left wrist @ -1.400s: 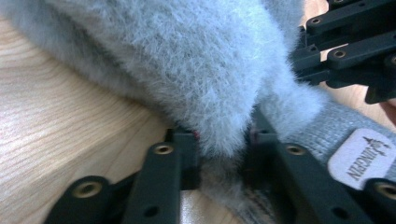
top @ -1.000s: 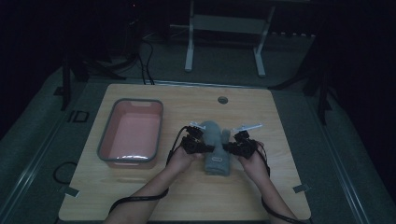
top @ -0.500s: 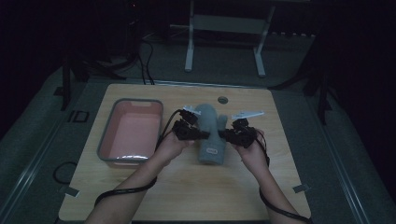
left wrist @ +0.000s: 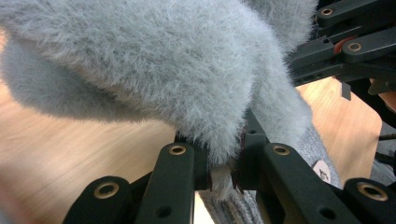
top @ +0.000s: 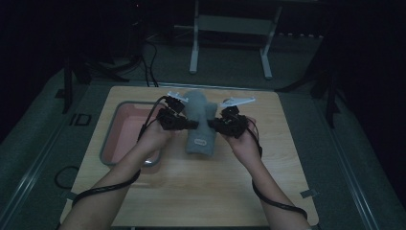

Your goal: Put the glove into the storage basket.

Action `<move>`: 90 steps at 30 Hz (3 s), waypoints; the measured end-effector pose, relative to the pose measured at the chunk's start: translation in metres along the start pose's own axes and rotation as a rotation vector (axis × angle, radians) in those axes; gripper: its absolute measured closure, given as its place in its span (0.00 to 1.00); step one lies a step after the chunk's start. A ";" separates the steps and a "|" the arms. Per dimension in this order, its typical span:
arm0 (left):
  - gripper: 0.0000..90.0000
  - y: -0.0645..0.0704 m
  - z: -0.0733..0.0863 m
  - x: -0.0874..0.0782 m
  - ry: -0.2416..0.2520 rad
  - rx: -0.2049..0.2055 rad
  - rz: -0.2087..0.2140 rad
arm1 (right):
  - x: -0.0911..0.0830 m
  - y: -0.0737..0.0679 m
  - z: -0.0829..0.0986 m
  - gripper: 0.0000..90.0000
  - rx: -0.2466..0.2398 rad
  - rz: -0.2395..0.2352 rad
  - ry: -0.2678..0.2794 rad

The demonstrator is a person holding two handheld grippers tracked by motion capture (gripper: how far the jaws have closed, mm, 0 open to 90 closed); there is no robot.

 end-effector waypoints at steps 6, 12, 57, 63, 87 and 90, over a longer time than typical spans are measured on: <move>0.90 -0.019 0.014 -0.029 0.030 -0.015 -0.038 | 0.015 -0.022 -0.027 0.91 -0.036 -0.032 0.008; 0.90 -0.042 0.033 -0.059 0.026 -0.054 -0.070 | 0.037 -0.048 -0.053 0.91 -0.066 -0.074 0.001; 0.83 -0.153 0.116 0.004 -0.317 -0.328 -0.187 | 0.199 -0.088 -0.058 0.62 -0.034 -0.122 -0.265; 0.51 -0.151 0.113 0.002 -0.289 -0.318 -0.285 | 0.177 -0.080 -0.064 0.47 -0.055 -0.169 -0.189; 0.16 -0.059 0.116 -0.040 0.064 -0.033 -0.209 | 0.126 -0.056 -0.031 0.16 -0.263 -0.264 -0.151; 0.16 -0.048 0.116 -0.040 0.112 -0.010 -0.149 | 0.122 -0.056 -0.025 0.16 -0.281 -0.265 -0.156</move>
Point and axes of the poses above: each handheld gripper's, and its own axes: x roughly forward along the jaws, z roughly out of its underside, y roughly to its right, the point moved 1 cm from there along x, roughly forward along the jaws, and after that the axes turned 8 degrees about -y, right-handed, at the moved point
